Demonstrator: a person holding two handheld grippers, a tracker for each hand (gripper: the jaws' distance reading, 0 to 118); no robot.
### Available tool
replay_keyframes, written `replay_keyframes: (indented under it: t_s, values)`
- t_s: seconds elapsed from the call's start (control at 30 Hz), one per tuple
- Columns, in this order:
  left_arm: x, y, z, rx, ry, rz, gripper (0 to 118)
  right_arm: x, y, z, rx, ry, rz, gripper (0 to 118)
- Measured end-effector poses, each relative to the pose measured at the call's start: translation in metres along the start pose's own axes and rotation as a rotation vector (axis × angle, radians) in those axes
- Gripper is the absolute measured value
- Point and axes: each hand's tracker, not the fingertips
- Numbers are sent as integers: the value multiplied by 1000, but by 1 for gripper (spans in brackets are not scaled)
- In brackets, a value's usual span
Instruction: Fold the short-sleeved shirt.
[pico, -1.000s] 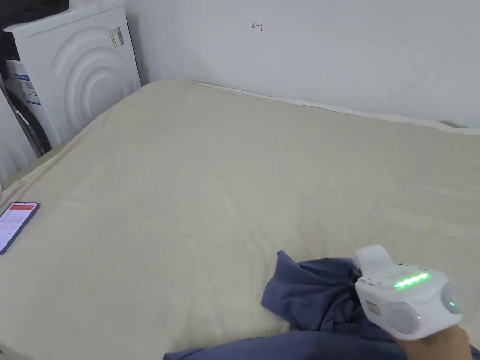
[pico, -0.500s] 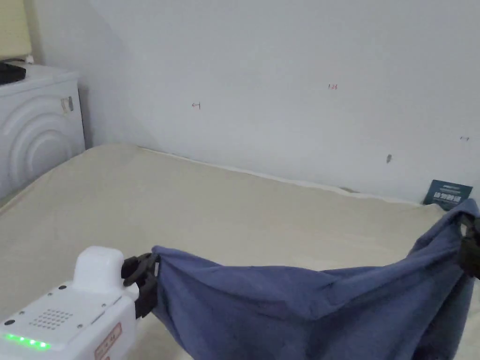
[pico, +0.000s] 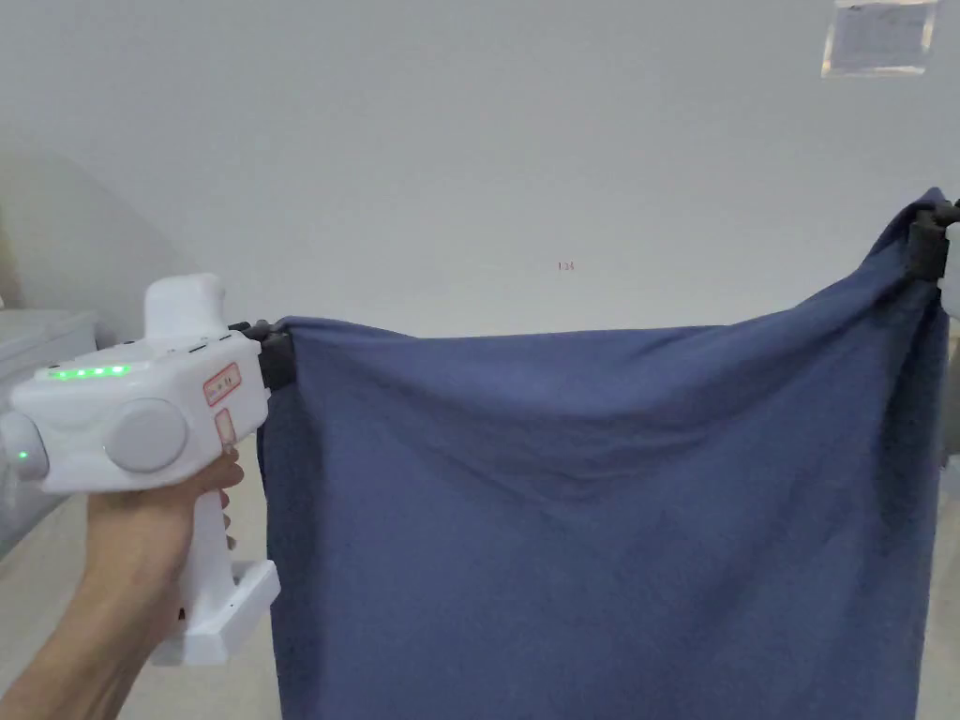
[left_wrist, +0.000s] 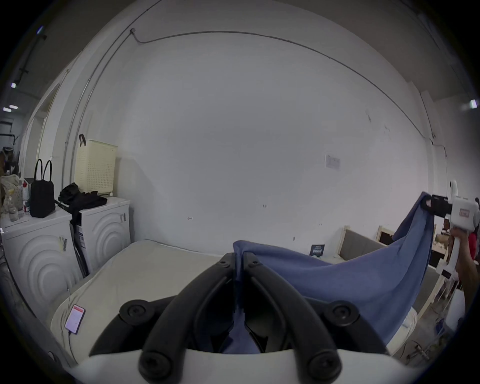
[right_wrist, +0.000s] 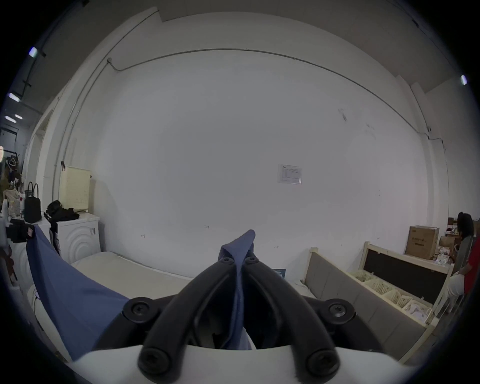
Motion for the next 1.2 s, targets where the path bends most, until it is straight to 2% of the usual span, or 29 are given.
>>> replay_keyframes:
  t_s: [0.13,0.3,0.37,0.43,0.47,0.67,0.7,0.73,0.77,0.9,1.07,1.2]
  values:
    - [-14,15,-30,5,-26,7,5,-4,11,-25,17,-15,17,1]
    - [-25,24,-69,-10,-16,4,5,-14,6,-58,22,-70,148,1]
    - [-30,29,-82,-2,-18,14,5,-20,8,-62,14,-61,131,1]
    - [-32,35,-97,9,-22,19,5,-22,8,-80,-25,-36,42,1]
    - [-33,38,-104,13,-19,15,5,-24,10,-90,-47,-29,24,1]
    - [-49,56,-144,8,-15,28,5,-31,11,-134,-89,-30,-27,1]
    - [-52,58,-149,9,-13,33,5,-28,10,-137,-86,-7,-74,1]
    - [-54,60,-155,15,-8,24,5,-23,8,-140,-71,21,-169,1]
    - [-55,63,-162,23,13,-26,5,-20,5,-142,-40,48,-200,1]
    - [-59,63,-183,26,0,-1,5,-25,-5,-167,-69,7,-132,1]
    - [-61,30,-195,17,-7,20,5,-44,-36,-167,-40,52,-77,1]
    - [-70,-18,-185,-37,-30,33,5,-47,-79,-161,-52,77,-71,1]
